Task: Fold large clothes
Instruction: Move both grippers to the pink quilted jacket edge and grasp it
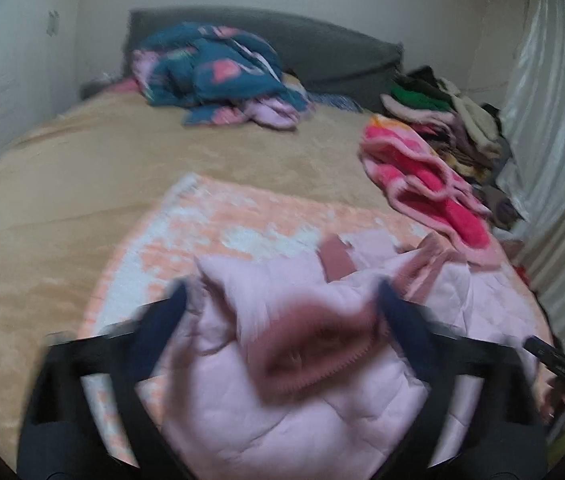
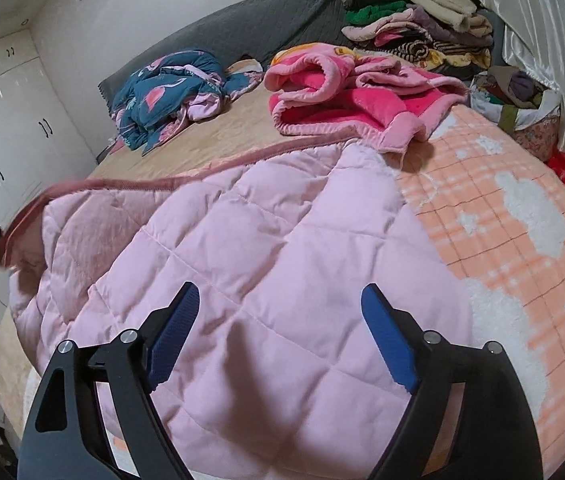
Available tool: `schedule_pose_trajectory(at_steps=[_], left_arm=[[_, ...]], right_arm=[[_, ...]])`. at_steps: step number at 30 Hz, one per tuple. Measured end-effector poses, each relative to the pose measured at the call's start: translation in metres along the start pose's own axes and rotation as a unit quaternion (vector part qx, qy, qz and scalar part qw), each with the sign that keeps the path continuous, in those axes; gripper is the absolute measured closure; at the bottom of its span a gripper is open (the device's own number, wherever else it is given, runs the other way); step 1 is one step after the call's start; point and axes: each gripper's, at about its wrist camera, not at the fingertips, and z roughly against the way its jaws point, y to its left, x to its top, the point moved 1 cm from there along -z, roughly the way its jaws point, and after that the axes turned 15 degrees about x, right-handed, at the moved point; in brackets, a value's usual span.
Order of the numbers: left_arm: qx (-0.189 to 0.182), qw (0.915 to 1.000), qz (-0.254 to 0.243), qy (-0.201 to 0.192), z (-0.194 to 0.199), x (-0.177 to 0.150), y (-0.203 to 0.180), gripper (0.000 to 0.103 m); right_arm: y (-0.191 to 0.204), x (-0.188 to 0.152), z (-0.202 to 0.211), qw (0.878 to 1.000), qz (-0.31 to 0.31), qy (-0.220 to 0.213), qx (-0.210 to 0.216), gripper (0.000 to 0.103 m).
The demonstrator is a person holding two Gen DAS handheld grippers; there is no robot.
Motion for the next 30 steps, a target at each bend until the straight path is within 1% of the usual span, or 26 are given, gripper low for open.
schedule_pose_trajectory(at_steps=[2,5,8,9,10,11,13,16,18,20,21,22,23,24,25,26,27,28,30], left_arm=[[-0.002,0.9999,0.000,-0.012,0.008,0.002,0.002,0.009],[0.016,0.9997,-0.002,-0.017,0.010,-0.001,0.010,0.009],[0.033,0.9995,0.001,-0.003,0.002,-0.015,0.027,0.009],[0.038,0.9993,0.005,0.008,-0.003,-0.021,0.034,0.009],[0.037,0.9989,0.014,0.027,-0.011,-0.033,0.044,0.009],[0.028,0.9984,0.022,0.043,-0.018,-0.042,0.051,0.009],[-0.010,0.9957,0.042,0.081,-0.036,-0.066,0.064,0.009],[-0.039,0.9887,0.059,0.132,-0.062,-0.095,0.071,0.009],[-0.056,0.9853,0.070,0.146,-0.069,-0.107,0.069,0.009],[-0.081,0.9818,0.081,0.152,-0.070,-0.114,0.061,0.010],[-0.079,0.9837,0.069,0.146,-0.068,-0.115,0.052,0.023],[-0.068,0.9867,0.051,0.139,-0.065,-0.114,0.045,0.032],[-0.053,0.9907,0.020,0.124,-0.060,-0.113,0.032,0.048],[-0.045,0.9927,0.001,0.112,-0.056,-0.111,0.024,0.067],[-0.044,0.9932,-0.007,0.107,-0.054,-0.108,0.020,0.075],[-0.051,0.9932,-0.005,0.104,-0.050,-0.103,0.017,0.084],[-0.058,0.9933,0.002,0.100,-0.047,-0.097,0.017,0.087],[-0.060,0.9937,0.008,0.094,-0.044,-0.090,0.019,0.088],[-0.049,0.9958,0.007,0.078,-0.037,-0.071,0.018,0.089]], right_arm=[[-0.002,0.000,0.006,1.000,0.012,-0.002,-0.017,0.018],[-0.010,0.001,0.012,0.999,0.023,-0.006,-0.044,0.016],[-0.022,0.001,0.020,0.998,0.023,-0.009,-0.064,0.012],[-0.026,0.001,0.022,0.998,0.021,-0.006,-0.065,0.012],[-0.032,0.000,0.023,0.997,0.018,-0.003,-0.069,0.012],[-0.036,-0.001,0.024,0.997,0.016,-0.001,-0.071,0.012],[-0.045,-0.004,0.022,0.997,0.011,0.008,-0.072,0.012],[-0.055,-0.008,0.011,0.997,0.005,0.023,-0.068,0.012],[-0.055,-0.009,0.004,0.997,0.007,0.030,-0.064,0.018],[-0.048,-0.011,0.000,0.997,0.023,0.034,-0.059,0.038],[-0.043,-0.011,-0.002,0.997,0.036,0.036,-0.065,0.044],[-0.037,-0.013,-0.006,0.996,0.051,0.044,-0.059,0.065],[-0.034,-0.013,-0.008,0.995,0.058,0.050,-0.056,0.075],[-0.027,-0.013,-0.008,0.994,0.072,0.055,-0.066,0.079],[-0.021,-0.011,-0.007,0.992,0.083,0.054,-0.071,0.084],[-0.018,-0.008,-0.004,0.993,0.086,0.049,-0.072,0.086],[-0.015,-0.003,0.000,0.993,0.086,0.038,-0.074,0.087],[-0.012,0.006,0.008,0.994,0.082,0.018,-0.072,0.088],[-0.007,0.023,0.019,0.995,0.077,-0.015,-0.063,0.088]])
